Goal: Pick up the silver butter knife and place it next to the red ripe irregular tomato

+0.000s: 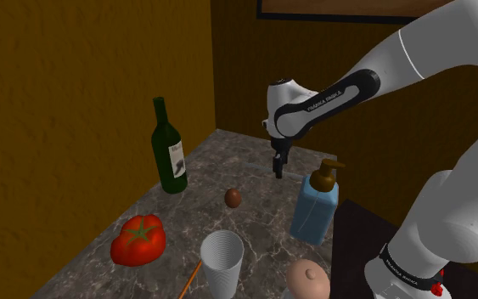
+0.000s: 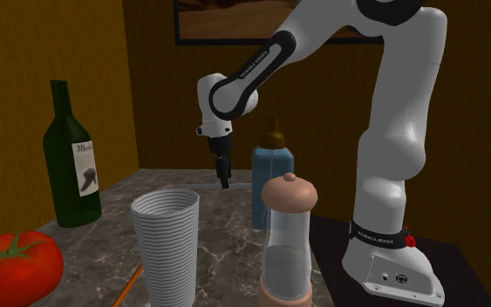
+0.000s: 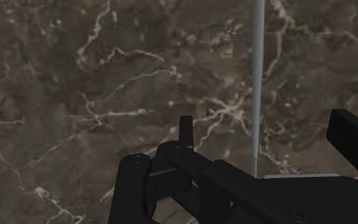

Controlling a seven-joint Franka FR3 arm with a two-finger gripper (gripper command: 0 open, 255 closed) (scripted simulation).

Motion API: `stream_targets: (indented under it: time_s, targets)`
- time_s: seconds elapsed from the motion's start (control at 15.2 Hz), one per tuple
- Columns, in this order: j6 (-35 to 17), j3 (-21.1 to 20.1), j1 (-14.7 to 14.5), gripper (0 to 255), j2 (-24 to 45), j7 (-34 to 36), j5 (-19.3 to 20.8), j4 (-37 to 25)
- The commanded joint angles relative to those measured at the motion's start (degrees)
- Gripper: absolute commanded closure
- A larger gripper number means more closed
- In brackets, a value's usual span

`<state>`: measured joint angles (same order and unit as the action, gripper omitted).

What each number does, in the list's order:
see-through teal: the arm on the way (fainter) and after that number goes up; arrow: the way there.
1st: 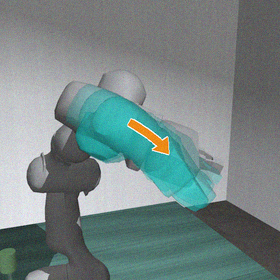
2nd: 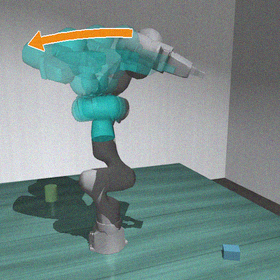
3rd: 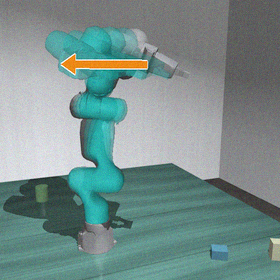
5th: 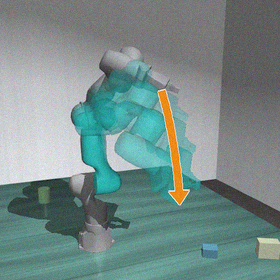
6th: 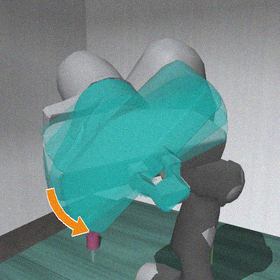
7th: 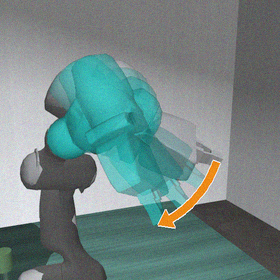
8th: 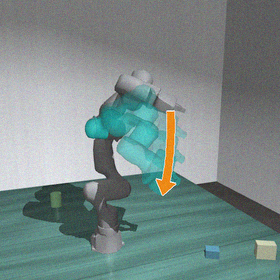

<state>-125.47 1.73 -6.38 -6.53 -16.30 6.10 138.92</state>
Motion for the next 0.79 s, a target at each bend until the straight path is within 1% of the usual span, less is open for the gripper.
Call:
stream_targets:
  time_s: [0.0, 0.33, 0.4, 0.73]
  targets:
    - [-0.2, 0.0, 0.0, 0, 0.1, 0.0, 0.0, 0.1]
    - [-0.2, 0.0, 0.0, 0, 0.1, 0.0, 0.0, 0.1]
    - [-0.2, 0.0, 0.0, 255, 0.1, 0.0, 0.0, 0.1]
    - [-0.2, 0.0, 0.0, 255, 0.1, 0.0, 0.0, 0.1]
